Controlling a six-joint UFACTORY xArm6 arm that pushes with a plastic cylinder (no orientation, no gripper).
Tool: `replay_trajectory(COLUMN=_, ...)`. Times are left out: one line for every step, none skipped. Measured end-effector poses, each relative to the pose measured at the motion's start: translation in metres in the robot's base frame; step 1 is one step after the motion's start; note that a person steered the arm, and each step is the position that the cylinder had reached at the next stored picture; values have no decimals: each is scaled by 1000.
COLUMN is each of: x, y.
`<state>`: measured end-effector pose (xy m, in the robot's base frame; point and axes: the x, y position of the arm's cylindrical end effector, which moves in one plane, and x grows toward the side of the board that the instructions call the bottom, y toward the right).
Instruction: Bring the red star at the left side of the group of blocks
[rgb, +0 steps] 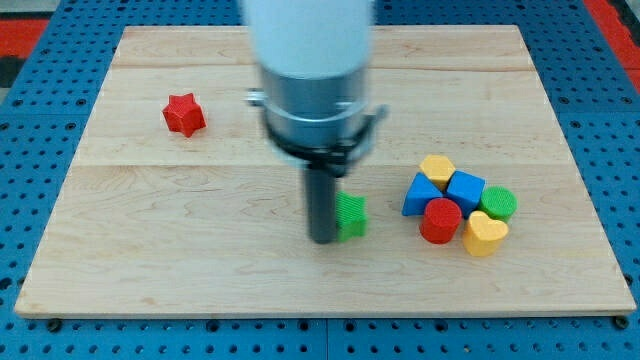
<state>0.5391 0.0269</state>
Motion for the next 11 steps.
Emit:
replay_trajectory(x=-11, y=58)
replay_trajectory(x=-8, y=-42)
replay_trajectory(x=-48, y=-109)
replay_trajectory(x=-107, y=-140)
replay_trajectory(x=-169, y=-81)
replay_trajectory(x=-234, y=-111)
replay_trajectory(x=-267, y=-200)
replay_trajectory(x=-220, y=-215)
replay_trajectory(x=-168, y=-212)
replay_trajectory(x=-143, y=-162)
replay_trajectory(x=-101, y=-123)
